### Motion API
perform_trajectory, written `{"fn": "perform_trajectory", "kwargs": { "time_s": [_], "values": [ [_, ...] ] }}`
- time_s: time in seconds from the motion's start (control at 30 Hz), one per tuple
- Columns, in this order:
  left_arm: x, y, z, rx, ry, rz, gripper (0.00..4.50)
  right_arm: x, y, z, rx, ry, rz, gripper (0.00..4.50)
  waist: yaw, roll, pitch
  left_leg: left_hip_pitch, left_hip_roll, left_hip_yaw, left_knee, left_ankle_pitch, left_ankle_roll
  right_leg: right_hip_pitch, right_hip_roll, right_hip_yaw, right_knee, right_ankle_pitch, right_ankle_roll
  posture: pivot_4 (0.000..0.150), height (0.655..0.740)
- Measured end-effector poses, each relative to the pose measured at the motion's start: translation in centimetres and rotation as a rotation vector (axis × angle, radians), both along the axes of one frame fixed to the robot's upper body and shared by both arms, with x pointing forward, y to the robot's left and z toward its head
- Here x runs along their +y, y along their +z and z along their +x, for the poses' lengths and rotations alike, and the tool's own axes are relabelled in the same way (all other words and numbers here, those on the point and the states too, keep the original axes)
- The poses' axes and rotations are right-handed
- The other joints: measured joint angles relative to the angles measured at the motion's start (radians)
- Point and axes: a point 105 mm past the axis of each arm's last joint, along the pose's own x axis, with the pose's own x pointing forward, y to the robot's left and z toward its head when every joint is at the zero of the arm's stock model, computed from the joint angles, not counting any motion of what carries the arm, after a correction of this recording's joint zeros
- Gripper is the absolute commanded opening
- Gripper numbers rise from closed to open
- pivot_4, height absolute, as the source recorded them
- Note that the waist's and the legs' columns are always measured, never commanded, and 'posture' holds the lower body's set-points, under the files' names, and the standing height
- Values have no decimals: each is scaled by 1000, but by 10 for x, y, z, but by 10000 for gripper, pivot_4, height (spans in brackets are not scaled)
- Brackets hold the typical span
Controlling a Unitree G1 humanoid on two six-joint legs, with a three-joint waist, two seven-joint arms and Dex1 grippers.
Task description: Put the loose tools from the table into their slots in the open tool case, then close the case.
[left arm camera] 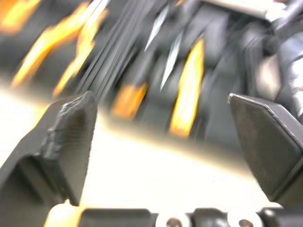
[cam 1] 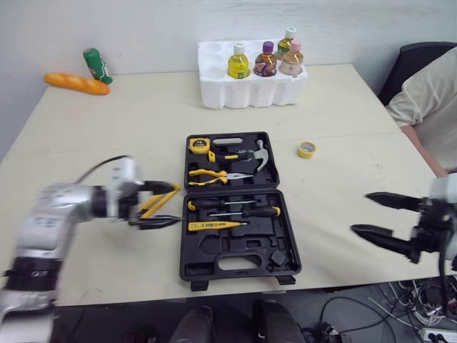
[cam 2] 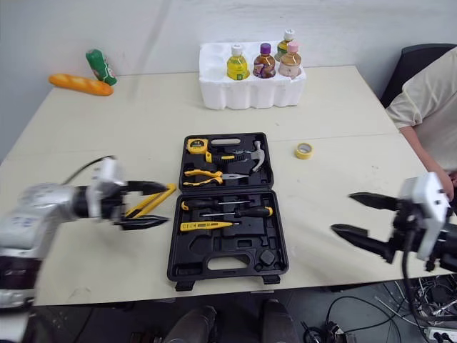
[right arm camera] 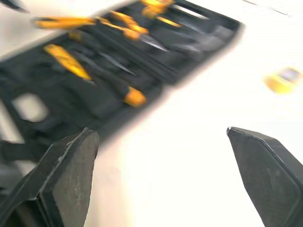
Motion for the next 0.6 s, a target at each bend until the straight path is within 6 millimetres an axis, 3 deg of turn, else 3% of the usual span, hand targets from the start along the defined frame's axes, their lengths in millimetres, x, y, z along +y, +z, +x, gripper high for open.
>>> {"fn": "perform_trajectory", "kwargs": {
  "time_s": [0.1,0.2,0.4,0.47,0.6],
  "values": [
    [81,-4,-6,64,287,71,44817,-35,-8,1,29,-93,-62,45000,-3,-1,1,0,0,0,0,-1,0,0,0,0,0,0,0,1500,7374],
    [113,8,-4,-6,423,81,44817,-50,-17,2,40,-131,-97,45000,-1,1,2,0,-2,0,0,-2,1,0,-2,0,-1,0,0,1500,7374],
    [141,-6,-21,46,459,227,44817,-63,-25,0,70,-158,-106,45000,-4,2,2,-1,-1,0,-3,-2,0,-1,-2,0,-3,0,1,1500,7374],
    [142,-3,-16,41,465,229,44817,-69,-21,3,70,-174,-108,45000,-4,2,2,-1,-1,1,-3,-1,0,-1,-2,0,-2,1,1,1500,7374],
    [127,17,-2,-46,425,212,44817,-59,-9,10,26,-111,-128,45000,-4,2,2,0,0,0,-4,-1,-1,-1,-2,0,-1,1,1,1500,7374]
  ]
}}
